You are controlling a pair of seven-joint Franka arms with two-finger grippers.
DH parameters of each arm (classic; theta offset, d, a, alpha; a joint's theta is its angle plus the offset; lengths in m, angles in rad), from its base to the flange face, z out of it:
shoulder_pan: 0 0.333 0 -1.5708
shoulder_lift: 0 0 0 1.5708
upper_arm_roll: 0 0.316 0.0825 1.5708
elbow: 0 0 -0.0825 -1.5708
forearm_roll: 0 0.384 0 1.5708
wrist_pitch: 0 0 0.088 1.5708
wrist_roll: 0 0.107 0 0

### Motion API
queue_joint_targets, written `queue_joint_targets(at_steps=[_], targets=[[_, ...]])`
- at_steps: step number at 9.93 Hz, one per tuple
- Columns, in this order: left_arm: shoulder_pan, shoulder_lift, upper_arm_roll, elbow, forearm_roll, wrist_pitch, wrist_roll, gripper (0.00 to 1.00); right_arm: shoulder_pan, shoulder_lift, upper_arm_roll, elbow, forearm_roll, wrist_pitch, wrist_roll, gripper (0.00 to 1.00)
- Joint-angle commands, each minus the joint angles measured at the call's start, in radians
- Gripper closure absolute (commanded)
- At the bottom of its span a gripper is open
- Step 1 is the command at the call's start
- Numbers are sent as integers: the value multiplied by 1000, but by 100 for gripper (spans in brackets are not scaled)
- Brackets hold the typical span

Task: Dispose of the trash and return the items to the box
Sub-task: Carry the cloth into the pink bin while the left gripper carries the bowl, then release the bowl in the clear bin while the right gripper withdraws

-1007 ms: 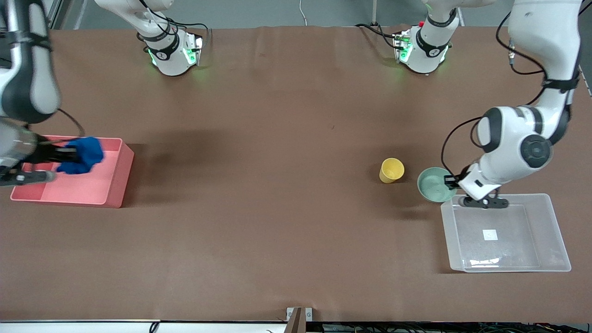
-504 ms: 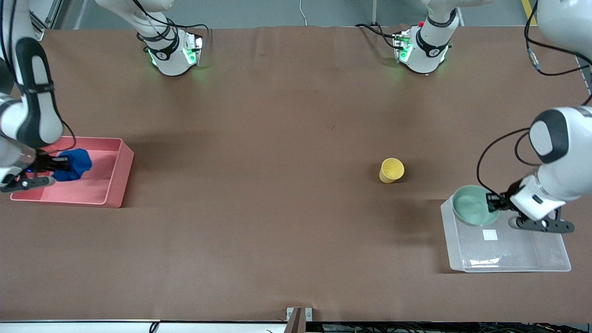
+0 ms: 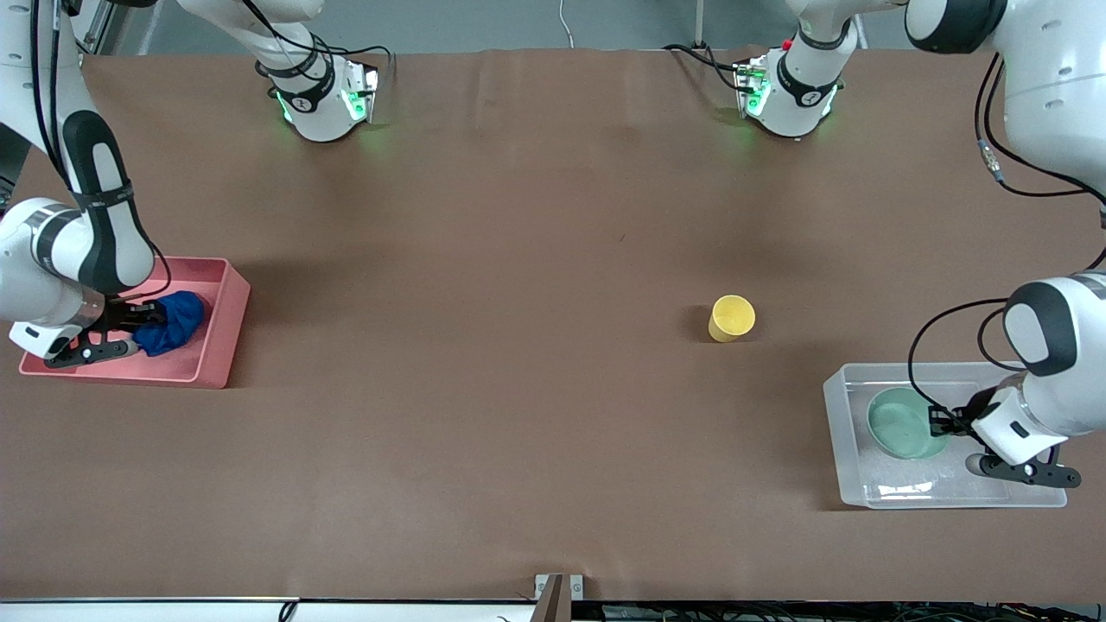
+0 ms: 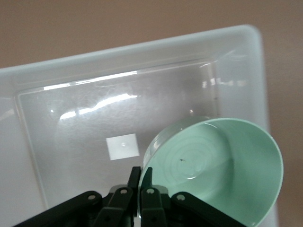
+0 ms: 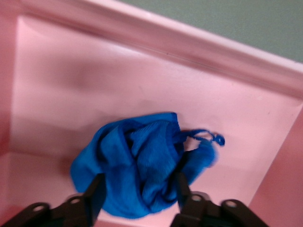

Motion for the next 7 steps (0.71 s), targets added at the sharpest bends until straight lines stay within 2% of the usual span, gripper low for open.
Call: queue_joint_targets(at_steps=[1,3,4,6,7], targets=[[38,65,-3,30,-10,3,45,100,1,-122,36,150,15,-304,85,0],[40,98,-6,24,-13,17,37,98,-3,-183,106,307,15,-521,287,0],[41,118,-6,21,-29,55,37,97,-8,-226,155,341,17,-571,404,0],[35,121,-7,-28,-51,118,27,91,-58,-341,303,342,17,-622,639,0],[35,112,-9,-51,-57,118,23,82,-61,-404,330,336,18,-634,664,0]])
